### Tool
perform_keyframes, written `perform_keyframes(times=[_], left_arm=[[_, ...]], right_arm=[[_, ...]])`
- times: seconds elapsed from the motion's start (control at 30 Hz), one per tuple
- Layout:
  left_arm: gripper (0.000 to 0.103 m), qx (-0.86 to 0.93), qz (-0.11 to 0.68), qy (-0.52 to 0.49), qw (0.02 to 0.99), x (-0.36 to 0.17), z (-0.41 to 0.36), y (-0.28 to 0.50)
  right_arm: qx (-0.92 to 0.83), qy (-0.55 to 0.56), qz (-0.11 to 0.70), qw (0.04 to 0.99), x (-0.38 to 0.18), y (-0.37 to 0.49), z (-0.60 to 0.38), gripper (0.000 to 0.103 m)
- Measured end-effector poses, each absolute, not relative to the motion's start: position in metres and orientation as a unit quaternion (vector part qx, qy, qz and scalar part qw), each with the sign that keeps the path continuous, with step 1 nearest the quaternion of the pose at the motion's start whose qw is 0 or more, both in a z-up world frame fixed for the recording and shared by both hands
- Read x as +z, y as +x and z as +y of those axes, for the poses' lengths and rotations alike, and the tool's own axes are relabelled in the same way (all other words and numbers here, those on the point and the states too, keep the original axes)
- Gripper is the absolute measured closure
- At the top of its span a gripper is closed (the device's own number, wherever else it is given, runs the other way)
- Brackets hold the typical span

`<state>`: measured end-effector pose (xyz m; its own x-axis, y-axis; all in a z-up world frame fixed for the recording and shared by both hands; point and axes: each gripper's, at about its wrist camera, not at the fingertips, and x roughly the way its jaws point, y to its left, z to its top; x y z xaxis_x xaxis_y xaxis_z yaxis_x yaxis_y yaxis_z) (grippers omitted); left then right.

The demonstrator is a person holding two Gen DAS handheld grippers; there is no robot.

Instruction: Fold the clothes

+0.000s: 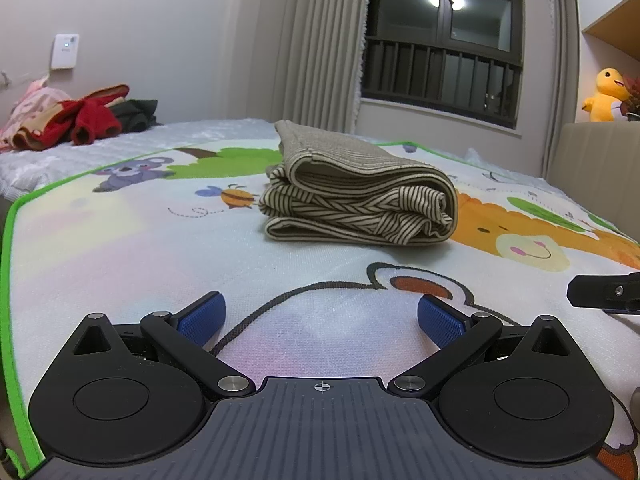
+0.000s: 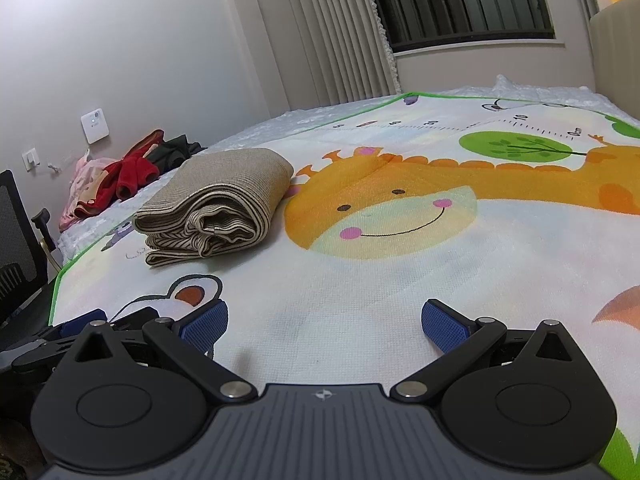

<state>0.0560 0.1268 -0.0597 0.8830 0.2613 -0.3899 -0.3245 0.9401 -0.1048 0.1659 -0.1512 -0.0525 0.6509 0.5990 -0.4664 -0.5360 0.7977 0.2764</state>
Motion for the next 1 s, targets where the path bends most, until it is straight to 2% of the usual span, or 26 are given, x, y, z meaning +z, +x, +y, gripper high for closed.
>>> perform_keyframes(times=[1.0], left_arm=[[0.0, 0.154, 0.189, -0.082, 0.966, -0.0593, 0.1252, 0.0557]], right_arm=[[0.313, 0.072, 0.277, 0.906, -0.0531, 0.164, -0.1545, 0.0]])
